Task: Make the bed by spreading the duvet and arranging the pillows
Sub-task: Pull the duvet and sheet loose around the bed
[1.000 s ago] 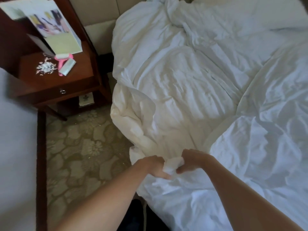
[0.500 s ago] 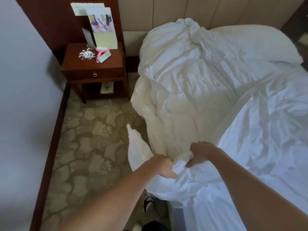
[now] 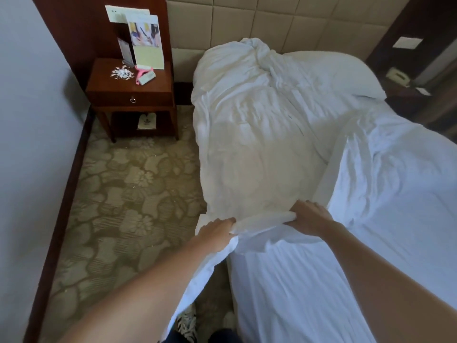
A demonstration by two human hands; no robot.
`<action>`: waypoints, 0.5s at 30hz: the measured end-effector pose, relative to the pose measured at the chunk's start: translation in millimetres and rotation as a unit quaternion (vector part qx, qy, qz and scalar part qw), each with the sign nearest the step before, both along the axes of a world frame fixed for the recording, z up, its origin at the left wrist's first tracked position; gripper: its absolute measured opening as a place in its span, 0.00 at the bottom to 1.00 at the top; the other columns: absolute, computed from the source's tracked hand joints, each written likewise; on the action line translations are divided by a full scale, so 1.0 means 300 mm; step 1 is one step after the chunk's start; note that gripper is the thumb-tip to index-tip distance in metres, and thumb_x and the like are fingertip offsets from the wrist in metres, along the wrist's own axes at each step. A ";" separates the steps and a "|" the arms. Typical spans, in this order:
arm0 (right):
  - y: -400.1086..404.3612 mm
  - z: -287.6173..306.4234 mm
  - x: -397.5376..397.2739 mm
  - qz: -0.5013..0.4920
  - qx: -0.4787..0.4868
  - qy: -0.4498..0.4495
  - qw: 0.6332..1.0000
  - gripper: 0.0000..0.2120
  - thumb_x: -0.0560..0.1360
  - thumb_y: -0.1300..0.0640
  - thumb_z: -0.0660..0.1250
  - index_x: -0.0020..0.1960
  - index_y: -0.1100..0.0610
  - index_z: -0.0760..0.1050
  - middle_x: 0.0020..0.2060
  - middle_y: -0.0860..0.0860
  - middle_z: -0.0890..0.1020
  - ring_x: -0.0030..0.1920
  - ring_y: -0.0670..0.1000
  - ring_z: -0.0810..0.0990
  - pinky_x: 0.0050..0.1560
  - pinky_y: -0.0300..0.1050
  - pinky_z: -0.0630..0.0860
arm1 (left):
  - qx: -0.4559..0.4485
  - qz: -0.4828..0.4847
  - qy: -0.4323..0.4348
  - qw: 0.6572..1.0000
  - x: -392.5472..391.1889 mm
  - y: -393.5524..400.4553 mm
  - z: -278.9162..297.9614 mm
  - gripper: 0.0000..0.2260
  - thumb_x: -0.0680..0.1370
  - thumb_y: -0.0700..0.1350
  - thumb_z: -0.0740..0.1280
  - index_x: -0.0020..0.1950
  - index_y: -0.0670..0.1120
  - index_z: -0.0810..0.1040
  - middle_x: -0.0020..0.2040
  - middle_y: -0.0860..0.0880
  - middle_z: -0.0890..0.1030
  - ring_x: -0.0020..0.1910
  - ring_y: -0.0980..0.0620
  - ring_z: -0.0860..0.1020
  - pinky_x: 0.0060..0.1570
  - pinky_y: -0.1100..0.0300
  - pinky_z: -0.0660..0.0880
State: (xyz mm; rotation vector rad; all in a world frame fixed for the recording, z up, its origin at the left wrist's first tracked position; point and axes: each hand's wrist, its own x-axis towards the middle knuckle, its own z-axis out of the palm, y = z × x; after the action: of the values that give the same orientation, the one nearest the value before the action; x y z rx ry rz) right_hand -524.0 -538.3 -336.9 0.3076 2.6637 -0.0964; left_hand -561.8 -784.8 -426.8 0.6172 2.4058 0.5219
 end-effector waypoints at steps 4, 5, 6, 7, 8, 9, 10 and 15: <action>0.012 0.018 0.104 -0.011 -0.010 0.043 0.999 0.22 0.73 0.38 0.66 0.62 0.49 0.78 0.57 0.52 0.82 0.57 0.59 0.79 0.49 0.46 0.69 | 0.073 0.116 0.015 0.990 0.107 0.023 0.043 0.05 0.78 0.42 0.59 0.46 0.52 0.71 0.43 0.49 0.78 0.43 0.44 0.79 0.40 0.52 0.75; 0.014 0.026 0.137 -0.013 -0.013 0.051 0.999 0.22 0.74 0.38 0.66 0.61 0.51 0.78 0.56 0.53 0.82 0.56 0.59 0.79 0.48 0.45 0.68 | 0.081 0.141 0.018 0.987 0.135 0.030 0.061 0.07 0.77 0.40 0.59 0.43 0.52 0.70 0.42 0.49 0.78 0.43 0.44 0.78 0.38 0.53 0.73; 0.014 0.029 0.167 -0.012 -0.016 0.059 0.998 0.22 0.74 0.39 0.66 0.61 0.52 0.78 0.55 0.54 0.82 0.56 0.60 0.79 0.47 0.45 0.67 | 0.088 0.163 0.021 0.982 0.161 0.037 0.069 0.09 0.76 0.38 0.58 0.42 0.51 0.70 0.42 0.48 0.78 0.42 0.43 0.78 0.37 0.54 0.72; 0.019 0.035 0.206 -0.010 -0.019 0.064 0.998 0.21 0.75 0.40 0.66 0.59 0.53 0.78 0.54 0.54 0.82 0.55 0.60 0.80 0.46 0.45 0.67 | 0.091 0.180 0.026 0.979 0.198 0.052 0.080 0.10 0.75 0.36 0.57 0.41 0.51 0.70 0.42 0.48 0.78 0.42 0.43 0.78 0.37 0.52 0.72; 0.031 0.041 0.251 -0.009 -0.024 0.070 0.997 0.19 0.75 0.41 0.66 0.58 0.53 0.79 0.52 0.54 0.83 0.54 0.60 0.80 0.45 0.44 0.67 | 0.097 0.192 0.032 0.976 0.242 0.074 0.094 0.11 0.73 0.34 0.56 0.40 0.49 0.70 0.42 0.47 0.78 0.43 0.42 0.78 0.39 0.51 0.72; 0.046 0.043 0.294 -0.010 -0.029 0.072 0.997 0.17 0.75 0.42 0.66 0.55 0.53 0.80 0.51 0.54 0.83 0.53 0.60 0.80 0.44 0.44 0.67 | 0.103 0.207 0.031 0.972 0.285 0.099 0.105 0.11 0.72 0.33 0.55 0.40 0.48 0.70 0.42 0.45 0.77 0.44 0.41 0.77 0.40 0.50 0.73; 0.064 0.039 0.334 -0.012 -0.034 0.074 0.997 0.15 0.76 0.44 0.66 0.52 0.54 0.80 0.49 0.53 0.83 0.51 0.60 0.81 0.43 0.44 0.67 | 0.117 0.226 0.031 0.967 0.330 0.125 0.113 0.11 0.72 0.32 0.55 0.40 0.46 0.70 0.42 0.45 0.77 0.44 0.41 0.76 0.40 0.51 0.72; 0.139 0.027 0.529 -0.014 -0.049 0.070 0.996 0.12 0.75 0.46 0.67 0.48 0.54 0.81 0.47 0.54 0.84 0.50 0.59 0.81 0.42 0.44 0.68 | 0.165 0.247 -0.031 0.954 0.573 0.197 0.132 0.11 0.78 0.31 0.54 0.46 0.45 0.72 0.42 0.47 0.75 0.44 0.49 0.73 0.41 0.60 0.68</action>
State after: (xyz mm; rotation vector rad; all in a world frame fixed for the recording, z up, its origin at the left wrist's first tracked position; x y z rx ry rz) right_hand -365.3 -496.5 -328.9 0.3171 2.7824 -0.2669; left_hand -390.0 -725.7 -387.2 0.1122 2.4260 1.1520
